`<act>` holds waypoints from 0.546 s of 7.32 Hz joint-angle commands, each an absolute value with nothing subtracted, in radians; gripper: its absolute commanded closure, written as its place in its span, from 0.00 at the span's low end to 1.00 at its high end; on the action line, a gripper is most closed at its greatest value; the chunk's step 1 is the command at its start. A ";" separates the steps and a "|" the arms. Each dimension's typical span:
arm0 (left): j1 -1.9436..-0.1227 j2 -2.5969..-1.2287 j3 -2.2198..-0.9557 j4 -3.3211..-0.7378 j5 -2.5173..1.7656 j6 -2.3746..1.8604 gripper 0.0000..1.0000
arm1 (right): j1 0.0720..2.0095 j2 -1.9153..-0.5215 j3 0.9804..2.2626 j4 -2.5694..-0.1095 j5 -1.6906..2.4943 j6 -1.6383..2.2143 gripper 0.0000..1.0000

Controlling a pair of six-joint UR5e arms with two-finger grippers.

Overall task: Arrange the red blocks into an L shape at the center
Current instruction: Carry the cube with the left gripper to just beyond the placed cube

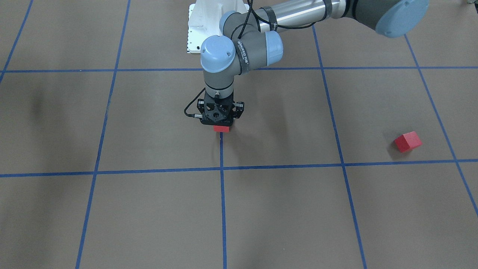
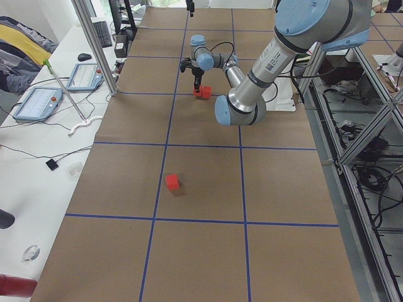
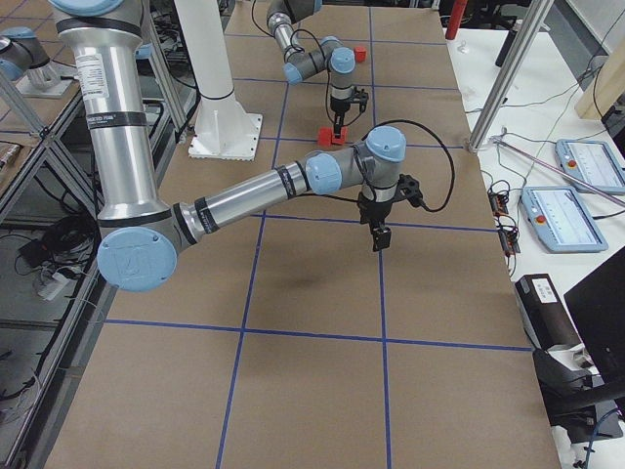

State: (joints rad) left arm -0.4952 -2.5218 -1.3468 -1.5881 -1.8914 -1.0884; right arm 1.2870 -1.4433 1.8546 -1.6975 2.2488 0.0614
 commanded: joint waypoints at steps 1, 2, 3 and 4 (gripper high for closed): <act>-0.483 -2.522 -1.347 -1.588 -1.890 -1.089 0.57 | 1.287 -1.443 1.855 -1.698 2.249 0.061 0.00; -0.483 -2.520 -1.347 -1.588 -1.890 -1.089 0.56 | 1.287 -1.443 1.855 -1.698 2.249 0.061 0.00; -0.480 -2.520 -1.347 -1.588 -1.891 -1.089 0.55 | 1.287 -1.443 1.855 -1.698 2.249 0.061 0.00; -0.479 -2.520 -1.347 -1.588 -1.890 -1.089 0.53 | 1.287 -1.443 1.855 -1.698 2.249 0.061 0.00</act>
State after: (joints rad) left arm -0.4811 -2.5206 -1.3468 -1.5877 -1.8906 -1.0891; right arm 1.2870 -1.4435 1.8546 -1.6981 2.2488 0.0614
